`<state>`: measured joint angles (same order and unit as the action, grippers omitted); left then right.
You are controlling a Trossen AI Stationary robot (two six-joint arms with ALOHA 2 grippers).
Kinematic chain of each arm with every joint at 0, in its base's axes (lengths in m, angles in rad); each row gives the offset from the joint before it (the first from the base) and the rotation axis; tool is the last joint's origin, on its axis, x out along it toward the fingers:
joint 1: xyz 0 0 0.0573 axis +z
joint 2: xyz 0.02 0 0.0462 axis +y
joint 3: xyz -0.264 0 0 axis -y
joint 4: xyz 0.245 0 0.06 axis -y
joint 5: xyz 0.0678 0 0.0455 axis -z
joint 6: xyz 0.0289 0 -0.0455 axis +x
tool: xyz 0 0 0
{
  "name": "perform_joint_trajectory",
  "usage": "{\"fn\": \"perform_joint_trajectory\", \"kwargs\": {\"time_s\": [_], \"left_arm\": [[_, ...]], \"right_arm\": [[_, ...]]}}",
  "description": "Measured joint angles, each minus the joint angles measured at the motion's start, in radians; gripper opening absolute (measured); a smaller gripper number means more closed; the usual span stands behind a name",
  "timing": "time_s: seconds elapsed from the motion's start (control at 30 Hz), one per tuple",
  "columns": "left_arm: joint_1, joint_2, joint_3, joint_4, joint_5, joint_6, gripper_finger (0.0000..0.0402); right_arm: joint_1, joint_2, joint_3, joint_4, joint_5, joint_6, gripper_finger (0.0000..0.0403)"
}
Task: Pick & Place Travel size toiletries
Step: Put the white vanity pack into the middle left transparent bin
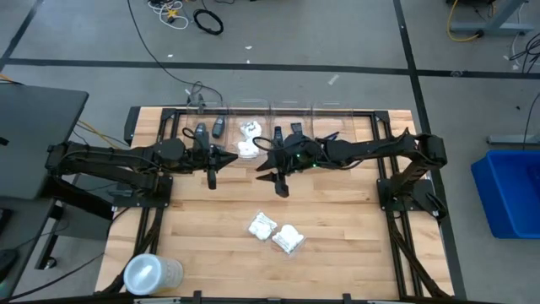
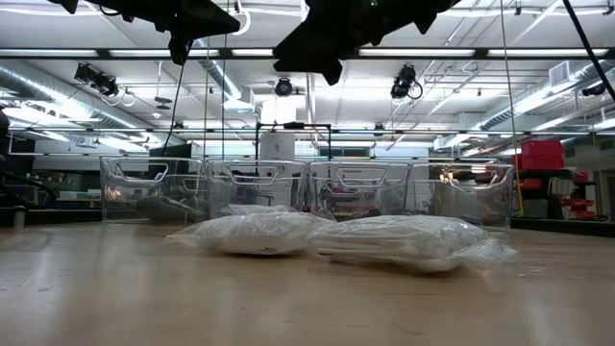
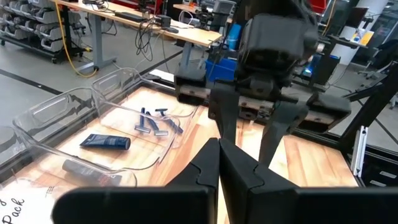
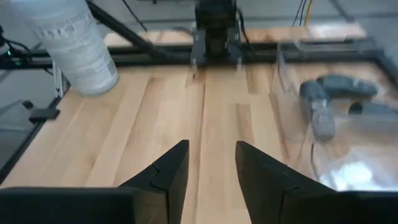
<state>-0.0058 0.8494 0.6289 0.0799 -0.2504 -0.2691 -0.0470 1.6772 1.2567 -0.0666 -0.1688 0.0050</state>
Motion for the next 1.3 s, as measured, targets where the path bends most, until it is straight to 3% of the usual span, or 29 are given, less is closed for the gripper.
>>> {"fn": "perform_joint_trajectory", "kwargs": {"time_s": [0.53, 0.8, 1.07, 1.3], "left_arm": [[0.000, 0.000, 0.000, -0.001, 0.000, -0.003, 0.0013], [0.000, 0.000, 0.000, -0.001, 0.000, -0.003, 0.0011], [0.000, 0.000, 0.000, -0.001, 0.000, 0.000, 0.0015], [0.000, 0.000, 0.000, -0.002, 0.000, 0.005, 0.0009]], "right_arm": [[0.081, 0.002, -0.133, -0.066, -0.006, 0.060, 0.0132], [0.083, 0.002, -0.192, -0.073, -0.117, 0.067, 0.0134], [0.083, 0.002, -0.239, -0.071, -0.133, -0.008, 0.0135], [0.082, 0.002, -0.310, -0.056, -0.236, -0.020, 0.0131]]}}
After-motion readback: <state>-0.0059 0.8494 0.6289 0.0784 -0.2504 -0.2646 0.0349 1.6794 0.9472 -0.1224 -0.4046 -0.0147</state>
